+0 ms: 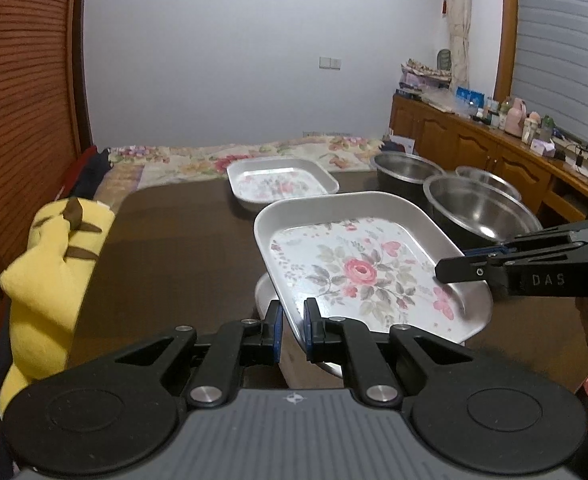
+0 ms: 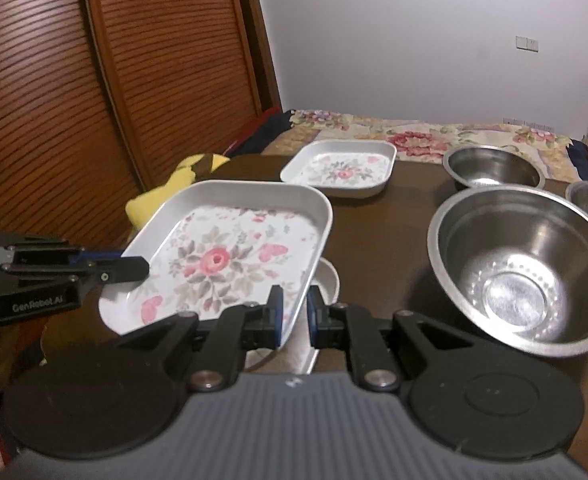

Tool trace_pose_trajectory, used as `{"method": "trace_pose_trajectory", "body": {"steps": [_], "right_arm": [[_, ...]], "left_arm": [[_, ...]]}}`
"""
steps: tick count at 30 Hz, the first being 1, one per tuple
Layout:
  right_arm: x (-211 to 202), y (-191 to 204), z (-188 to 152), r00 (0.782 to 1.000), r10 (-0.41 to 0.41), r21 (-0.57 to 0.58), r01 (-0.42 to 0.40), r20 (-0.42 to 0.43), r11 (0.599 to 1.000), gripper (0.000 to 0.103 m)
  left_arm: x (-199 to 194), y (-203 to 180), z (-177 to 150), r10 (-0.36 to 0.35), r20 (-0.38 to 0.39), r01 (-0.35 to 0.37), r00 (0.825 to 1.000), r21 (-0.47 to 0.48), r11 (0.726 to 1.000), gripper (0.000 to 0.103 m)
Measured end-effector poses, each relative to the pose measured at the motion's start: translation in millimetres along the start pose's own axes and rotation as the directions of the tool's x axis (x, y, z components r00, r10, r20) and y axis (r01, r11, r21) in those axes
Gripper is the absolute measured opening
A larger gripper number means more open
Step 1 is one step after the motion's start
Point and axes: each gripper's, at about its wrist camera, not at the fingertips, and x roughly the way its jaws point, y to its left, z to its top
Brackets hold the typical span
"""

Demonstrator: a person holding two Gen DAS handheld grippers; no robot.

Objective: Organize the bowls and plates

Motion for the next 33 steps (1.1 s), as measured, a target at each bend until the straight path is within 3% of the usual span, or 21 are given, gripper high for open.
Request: {"method": "trace_pose_trajectory", "body": {"steps": [10, 21, 33], "right_arm": [[3, 1, -17, 1.0, -0.012, -0.017, 0.012, -0.017, 1.0, 0.014], [5, 5, -27, 0.998, -0.057, -0.021, 0.058, 0.027, 0.998, 0.014], [6, 2, -40, 0.996, -0.047, 0.053, 0.043, 0.07, 0.998, 0.016]], "left_arm": [[5, -2, -13, 0.006, -0.027, -0.006, 1.0, -0.004, 1.0, 0.011], [17, -9, -16, 0.024, -0.047, -0.024, 0.999, 0.015, 1.0, 0.012], [19, -14, -20, 0.08, -0.023, -0.079, 0.996, 0.055, 0.995, 0.013]]}}
